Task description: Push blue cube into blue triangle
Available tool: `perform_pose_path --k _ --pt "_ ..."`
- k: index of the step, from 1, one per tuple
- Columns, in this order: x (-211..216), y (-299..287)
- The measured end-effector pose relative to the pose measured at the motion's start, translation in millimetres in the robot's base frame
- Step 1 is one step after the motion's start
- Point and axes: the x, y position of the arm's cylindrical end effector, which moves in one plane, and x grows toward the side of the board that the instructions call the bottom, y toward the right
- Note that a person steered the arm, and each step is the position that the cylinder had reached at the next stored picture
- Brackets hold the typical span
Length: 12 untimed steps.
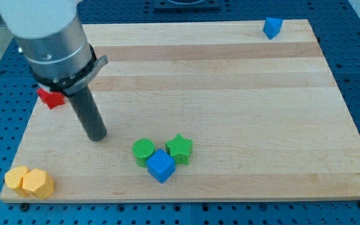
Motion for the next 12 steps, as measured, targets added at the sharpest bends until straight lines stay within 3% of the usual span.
perform_pose_path --k 2,4,6,9,10,12 --pt "41 33" --pt "43 88" --pt "66 46" --pt "71 173" --pt "71 178" --pt "87 112"
